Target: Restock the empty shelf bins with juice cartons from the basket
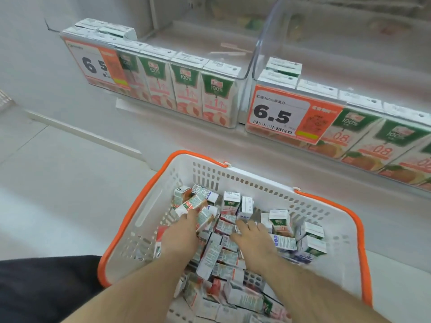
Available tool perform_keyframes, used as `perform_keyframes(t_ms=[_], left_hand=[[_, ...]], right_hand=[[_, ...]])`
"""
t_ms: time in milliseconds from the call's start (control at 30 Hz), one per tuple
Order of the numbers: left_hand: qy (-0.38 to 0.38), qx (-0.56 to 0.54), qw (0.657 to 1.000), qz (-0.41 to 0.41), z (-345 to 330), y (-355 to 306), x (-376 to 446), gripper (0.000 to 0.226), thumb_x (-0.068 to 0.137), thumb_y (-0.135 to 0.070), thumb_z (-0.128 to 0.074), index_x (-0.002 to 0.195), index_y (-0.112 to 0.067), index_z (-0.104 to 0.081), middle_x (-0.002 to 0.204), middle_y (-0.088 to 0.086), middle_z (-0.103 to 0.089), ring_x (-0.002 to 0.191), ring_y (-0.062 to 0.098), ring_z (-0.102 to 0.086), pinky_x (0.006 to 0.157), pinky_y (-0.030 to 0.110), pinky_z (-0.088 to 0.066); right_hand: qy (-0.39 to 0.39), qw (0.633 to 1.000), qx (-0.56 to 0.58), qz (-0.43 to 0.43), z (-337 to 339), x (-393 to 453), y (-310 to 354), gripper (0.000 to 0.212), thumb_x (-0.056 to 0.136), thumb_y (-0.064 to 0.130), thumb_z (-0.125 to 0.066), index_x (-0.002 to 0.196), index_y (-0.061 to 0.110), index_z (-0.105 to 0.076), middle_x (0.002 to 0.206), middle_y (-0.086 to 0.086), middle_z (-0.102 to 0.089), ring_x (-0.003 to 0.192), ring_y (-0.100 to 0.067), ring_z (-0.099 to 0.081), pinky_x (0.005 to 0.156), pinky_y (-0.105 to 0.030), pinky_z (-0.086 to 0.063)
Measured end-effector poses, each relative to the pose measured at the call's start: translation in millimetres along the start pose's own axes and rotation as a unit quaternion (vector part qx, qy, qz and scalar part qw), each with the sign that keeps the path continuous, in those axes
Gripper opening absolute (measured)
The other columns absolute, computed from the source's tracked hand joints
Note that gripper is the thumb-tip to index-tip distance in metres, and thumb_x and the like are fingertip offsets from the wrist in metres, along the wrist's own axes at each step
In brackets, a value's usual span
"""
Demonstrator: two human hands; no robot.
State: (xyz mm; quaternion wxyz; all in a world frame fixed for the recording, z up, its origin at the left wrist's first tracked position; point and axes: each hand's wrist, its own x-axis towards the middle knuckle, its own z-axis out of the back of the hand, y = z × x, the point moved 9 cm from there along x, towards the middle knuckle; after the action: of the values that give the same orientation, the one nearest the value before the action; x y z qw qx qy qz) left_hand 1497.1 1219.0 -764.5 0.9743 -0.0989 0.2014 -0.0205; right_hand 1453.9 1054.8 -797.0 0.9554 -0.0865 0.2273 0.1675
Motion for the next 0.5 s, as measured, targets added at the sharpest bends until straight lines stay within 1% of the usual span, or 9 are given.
perform_keyframes(t_ms=[67, 133, 200, 233, 300, 333, 400, 433, 500], left_hand=[[-0.011, -0.072, 0.997, 0.013, 5.5, 3.6, 0.7, 0.052, 0.085, -0.009, -0.062, 0.128, -0.024, -0.038, 0.1, -0.002, -0.06, 0.084, 0.019, -0.06, 0.065, 0.029, -0.046], [-0.012, -0.151, 0.988, 0.029, 13.4, 5.2, 1.0, 0.044, 0.084, -0.012, -0.062, 0.12, -0.025, -0.041, 0.089, -0.008, -0.057, 0.077, 0.015, -0.056, 0.061, 0.026, -0.043], [-0.005, -0.276, 0.96, 0.048, 21.9, 2.7, -0.1, 0.045, 0.081, -0.012, -0.066, 0.116, -0.027, -0.042, 0.085, -0.009, -0.059, 0.068, 0.014, -0.059, 0.054, 0.028, -0.045], [0.0, -0.347, 0.936, 0.054, 26.9, -0.8, -1.5, 0.045, 0.079, -0.012, -0.069, 0.113, -0.027, -0.042, 0.086, -0.006, -0.061, 0.063, 0.015, -0.061, 0.053, 0.03, -0.048], [0.013, -0.444, 0.895, 0.049, 41.3, -12.2, -6.7, 0.042, 0.08, -0.01, -0.074, 0.108, -0.023, -0.045, 0.091, 0.0, -0.064, 0.062, 0.015, -0.061, 0.054, 0.03, -0.049], [0.026, -0.48, 0.875, 0.045, 49.0, -19.5, -10.4, 0.04, 0.081, -0.011, -0.075, 0.107, -0.021, -0.047, 0.093, 0.0, -0.064, 0.068, 0.015, -0.063, 0.057, 0.029, -0.048], [0.051, -0.56, 0.826, 0.034, 66.2, -37.2, -18.1, 0.035, 0.083, -0.012, -0.076, 0.108, -0.014, -0.052, 0.1, 0.005, -0.068, 0.081, 0.018, -0.065, 0.07, 0.032, -0.049], [0.062, -0.598, 0.798, 0.024, 75.8, -47.6, -21.6, 0.031, 0.085, -0.012, -0.073, 0.109, -0.011, -0.054, 0.102, 0.01, -0.07, 0.082, 0.021, -0.066, 0.075, 0.035, -0.05], [0.082, -0.65, 0.756, -0.007, 98.5, -72.8, -31.3, 0.017, 0.092, -0.012, -0.065, 0.106, -0.008, -0.057, 0.1, 0.016, -0.07, 0.08, 0.024, -0.065, 0.076, 0.037, -0.051]], right_hand=[[-0.004, 0.999, 0.041, 0.003, 6.2, -2.2, -5.4, 0.074, 0.075, 0.013, -0.071, 0.141, 0.022, -0.038, 0.149, -0.008, -0.029, 0.128, -0.03, -0.03, 0.106, -0.042, -0.027], [0.005, 0.993, 0.122, -0.007, 14.5, -9.6, -15.4, 0.081, 0.075, 0.028, -0.074, 0.144, 0.028, -0.031, 0.15, 0.001, -0.028, 0.13, -0.026, -0.028, 0.108, -0.042, -0.025], [0.013, 0.971, 0.236, -0.031, 30.8, -24.0, -30.1, 0.094, 0.07, 0.039, -0.079, 0.147, 0.032, -0.026, 0.152, 0.006, -0.028, 0.134, -0.022, -0.027, 0.111, -0.04, -0.025], [0.019, 0.953, 0.301, -0.043, 42.4, -33.6, -38.0, 0.099, 0.067, 0.037, -0.082, 0.148, 0.033, -0.026, 0.152, 0.007, -0.03, 0.135, -0.02, -0.029, 0.11, -0.036, -0.029], [0.039, 0.903, 0.423, -0.066, 64.6, -54.2, -53.9, 0.102, 0.065, 0.023, -0.086, 0.148, 0.031, -0.027, 0.15, 0.006, -0.034, 0.131, -0.017, -0.037, 0.098, -0.025, -0.039], [0.053, 0.872, 0.481, -0.075, 73.6, -65.5, -60.6, 0.1, 0.066, 0.015, -0.086, 0.147, 0.029, -0.029, 0.148, 0.004, -0.035, 0.127, -0.016, -0.041, 0.09, -0.023, -0.043], [0.077, 0.807, 0.58, -0.083, 90.5, -90.0, -70.5, 0.088, 0.066, 0.002, -0.083, 0.138, 0.028, -0.039, 0.144, 0.001, -0.037, 0.119, -0.016, -0.045, 0.083, -0.026, -0.049], [0.079, 0.774, 0.624, -0.078, 99.7, -102.5, -74.7, 0.081, 0.063, -0.002, -0.08, 0.13, 0.026, -0.045, 0.14, -0.002, -0.039, 0.113, -0.017, -0.048, 0.08, -0.028, -0.051], [0.076, 0.697, 0.71, -0.065, 118.5, -127.9, -84.1, 0.065, 0.054, -0.004, -0.069, 0.112, 0.018, -0.051, 0.126, -0.008, -0.043, 0.089, -0.019, -0.053, 0.063, -0.027, -0.05]])
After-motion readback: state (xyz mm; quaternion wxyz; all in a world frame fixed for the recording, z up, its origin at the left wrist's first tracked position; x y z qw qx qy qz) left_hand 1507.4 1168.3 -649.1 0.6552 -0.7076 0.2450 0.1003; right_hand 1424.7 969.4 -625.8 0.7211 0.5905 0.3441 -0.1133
